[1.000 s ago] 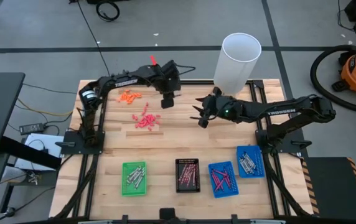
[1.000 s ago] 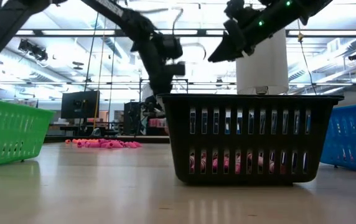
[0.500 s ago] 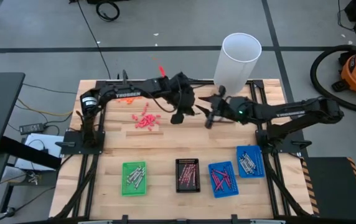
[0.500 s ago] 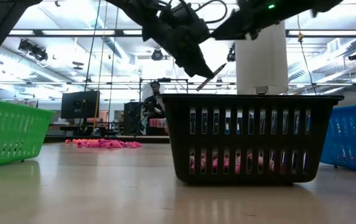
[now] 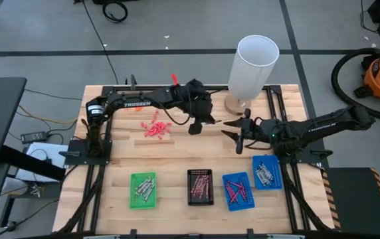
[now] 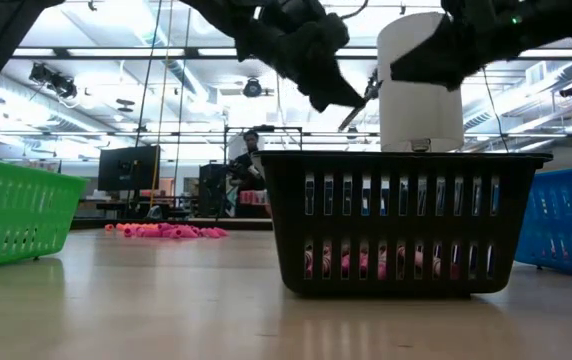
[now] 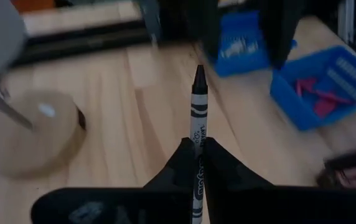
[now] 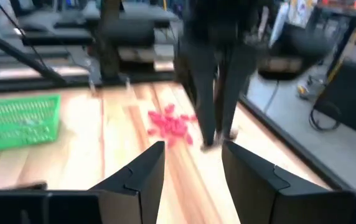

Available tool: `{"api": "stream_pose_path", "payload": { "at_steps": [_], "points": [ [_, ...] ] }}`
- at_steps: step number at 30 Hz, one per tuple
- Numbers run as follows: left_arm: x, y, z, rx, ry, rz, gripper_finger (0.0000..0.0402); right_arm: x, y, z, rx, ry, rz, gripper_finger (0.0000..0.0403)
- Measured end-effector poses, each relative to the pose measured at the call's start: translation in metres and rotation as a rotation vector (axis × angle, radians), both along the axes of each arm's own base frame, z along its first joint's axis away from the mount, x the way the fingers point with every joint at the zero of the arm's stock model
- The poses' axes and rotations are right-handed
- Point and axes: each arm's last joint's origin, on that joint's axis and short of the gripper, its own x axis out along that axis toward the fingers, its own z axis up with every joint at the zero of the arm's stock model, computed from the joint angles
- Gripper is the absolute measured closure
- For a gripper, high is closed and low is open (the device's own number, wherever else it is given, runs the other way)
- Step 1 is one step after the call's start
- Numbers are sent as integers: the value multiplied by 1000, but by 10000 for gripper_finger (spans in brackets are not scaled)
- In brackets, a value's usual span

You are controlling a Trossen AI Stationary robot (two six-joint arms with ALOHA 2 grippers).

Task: Sort crayons
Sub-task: Put the black crayon into the right blue bin

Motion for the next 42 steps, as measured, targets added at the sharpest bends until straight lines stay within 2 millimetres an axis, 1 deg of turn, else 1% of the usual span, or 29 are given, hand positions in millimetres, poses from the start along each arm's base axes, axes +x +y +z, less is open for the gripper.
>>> {"api": "stream_pose_path", "payload": {
  "at_steps": [6,11,16,19,24,31,34,36,42],
  "points": [
    [14,-15,14,48,-154,48,393,-4,7,-11,37,69,-66,234],
    [22,-31,24,65,-270,36,388,-7,12,-14,-8,103,-121,234],
    [29,-53,31,90,-346,20,385,-11,20,-8,-83,82,-128,234],
    [31,-62,34,97,-379,12,384,-13,25,-2,-104,37,-95,234],
    [33,-69,39,107,-429,11,383,-14,30,5,-122,-12,-59,234],
    [33,-71,41,108,-452,6,382,-14,36,11,-146,-61,-19,235],
    [33,-71,41,107,-450,6,382,-14,36,12,-167,-65,-26,249],
    [33,-71,41,107,-449,6,381,-14,35,12,-185,-56,-46,269],
    [33,-71,41,108,-445,5,381,-15,34,12,-203,-46,-73,356]
  ]
}}
